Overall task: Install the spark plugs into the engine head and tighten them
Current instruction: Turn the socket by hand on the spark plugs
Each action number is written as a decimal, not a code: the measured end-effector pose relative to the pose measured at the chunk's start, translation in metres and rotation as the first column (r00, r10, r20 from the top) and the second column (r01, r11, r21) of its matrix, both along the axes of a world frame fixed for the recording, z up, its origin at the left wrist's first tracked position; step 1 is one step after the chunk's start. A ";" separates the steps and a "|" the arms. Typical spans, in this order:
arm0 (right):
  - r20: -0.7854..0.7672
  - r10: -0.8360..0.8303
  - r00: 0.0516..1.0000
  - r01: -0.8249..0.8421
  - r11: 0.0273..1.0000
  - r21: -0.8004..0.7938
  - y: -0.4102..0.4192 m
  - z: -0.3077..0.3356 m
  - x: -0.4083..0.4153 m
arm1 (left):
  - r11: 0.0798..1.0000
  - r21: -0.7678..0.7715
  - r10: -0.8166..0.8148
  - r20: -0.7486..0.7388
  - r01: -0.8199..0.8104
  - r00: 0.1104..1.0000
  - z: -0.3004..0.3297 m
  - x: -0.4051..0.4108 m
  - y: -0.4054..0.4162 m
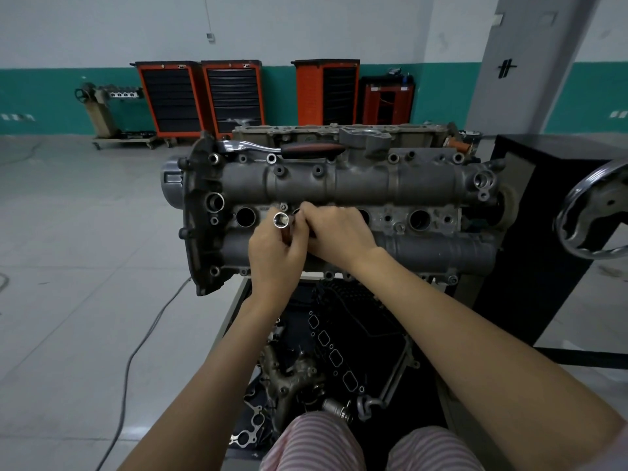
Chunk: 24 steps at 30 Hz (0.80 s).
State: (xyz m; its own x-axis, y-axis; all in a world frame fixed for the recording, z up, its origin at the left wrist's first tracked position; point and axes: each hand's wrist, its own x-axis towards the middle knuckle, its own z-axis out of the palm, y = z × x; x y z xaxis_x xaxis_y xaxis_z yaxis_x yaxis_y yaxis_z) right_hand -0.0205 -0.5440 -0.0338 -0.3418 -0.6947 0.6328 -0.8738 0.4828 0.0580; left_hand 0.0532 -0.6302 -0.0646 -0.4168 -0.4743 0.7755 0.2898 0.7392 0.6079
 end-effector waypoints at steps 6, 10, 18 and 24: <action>-0.015 -0.040 0.999 0.040 0.999 0.015 -0.002 -0.002 -0.001 | 1.000 0.022 0.000 0.005 0.000 1.000 0.001 -0.002 0.001; -0.020 -0.024 1.000 0.024 1.000 0.008 -0.001 -0.002 -0.002 | 0.998 -0.020 0.064 0.001 -0.064 0.998 0.004 -0.003 0.001; -0.005 -0.016 1.000 0.016 0.998 -0.060 0.000 -0.002 0.002 | 0.999 -0.010 -0.039 -0.055 0.039 0.998 -0.002 -0.001 0.002; 0.010 -0.006 1.000 0.007 0.999 -0.050 -0.002 -0.003 -0.001 | 1.000 -0.005 -0.026 -0.045 0.025 0.999 0.000 -0.001 0.002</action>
